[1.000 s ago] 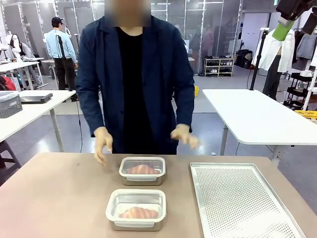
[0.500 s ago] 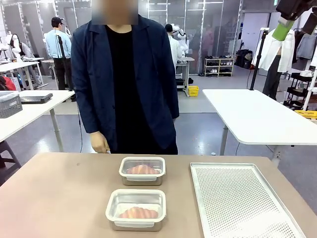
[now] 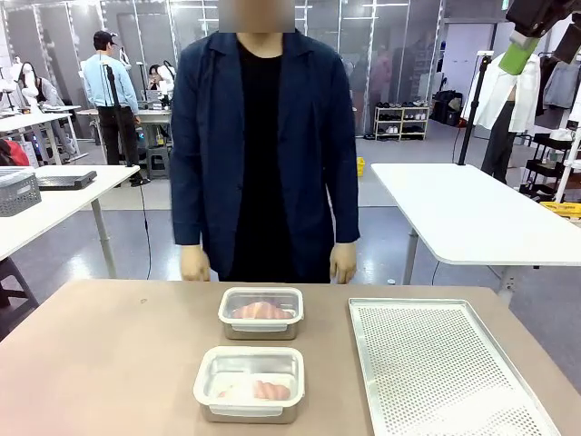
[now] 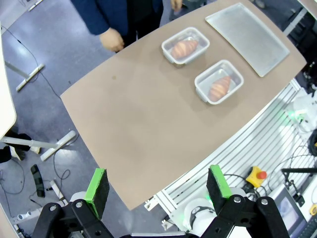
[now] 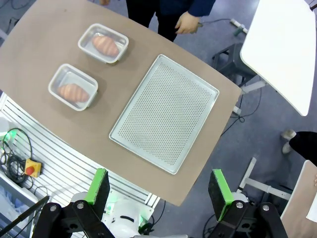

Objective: Place the bread into the airtight container.
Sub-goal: Pick up a Butter Roll and place it into an empty Airtight Container.

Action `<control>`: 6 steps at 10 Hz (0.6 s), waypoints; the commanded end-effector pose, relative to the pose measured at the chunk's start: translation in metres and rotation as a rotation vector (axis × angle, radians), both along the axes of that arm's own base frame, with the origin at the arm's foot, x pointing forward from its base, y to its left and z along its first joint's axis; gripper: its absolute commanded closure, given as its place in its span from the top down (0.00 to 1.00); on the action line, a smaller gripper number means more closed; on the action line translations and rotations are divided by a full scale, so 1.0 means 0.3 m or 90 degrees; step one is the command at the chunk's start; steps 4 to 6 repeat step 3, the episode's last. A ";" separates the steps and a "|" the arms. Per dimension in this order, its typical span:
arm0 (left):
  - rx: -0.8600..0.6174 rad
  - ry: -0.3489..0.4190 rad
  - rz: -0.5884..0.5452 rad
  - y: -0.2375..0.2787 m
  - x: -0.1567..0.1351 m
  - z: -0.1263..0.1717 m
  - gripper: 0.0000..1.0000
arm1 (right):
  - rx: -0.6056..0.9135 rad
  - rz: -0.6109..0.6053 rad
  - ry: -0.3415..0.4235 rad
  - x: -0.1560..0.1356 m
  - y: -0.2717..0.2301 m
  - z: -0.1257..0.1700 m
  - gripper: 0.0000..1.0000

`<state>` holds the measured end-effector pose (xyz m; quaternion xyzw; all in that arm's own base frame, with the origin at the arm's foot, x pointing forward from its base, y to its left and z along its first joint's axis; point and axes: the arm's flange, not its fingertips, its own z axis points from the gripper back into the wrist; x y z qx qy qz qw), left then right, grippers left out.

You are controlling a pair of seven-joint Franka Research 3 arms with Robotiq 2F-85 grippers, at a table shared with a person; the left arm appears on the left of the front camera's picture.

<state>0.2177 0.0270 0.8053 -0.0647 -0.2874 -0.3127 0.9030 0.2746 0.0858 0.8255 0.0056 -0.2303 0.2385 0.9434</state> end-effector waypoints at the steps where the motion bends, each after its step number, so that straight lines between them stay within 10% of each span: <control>1: 0.001 -0.001 -0.007 -0.002 -0.003 0.002 1.00 | -0.002 0.007 -0.006 0.006 -0.004 0.005 1.00; 6: 0.001 -0.001 -0.007 -0.002 -0.003 0.002 1.00 | -0.002 0.007 -0.006 0.006 -0.004 0.005 1.00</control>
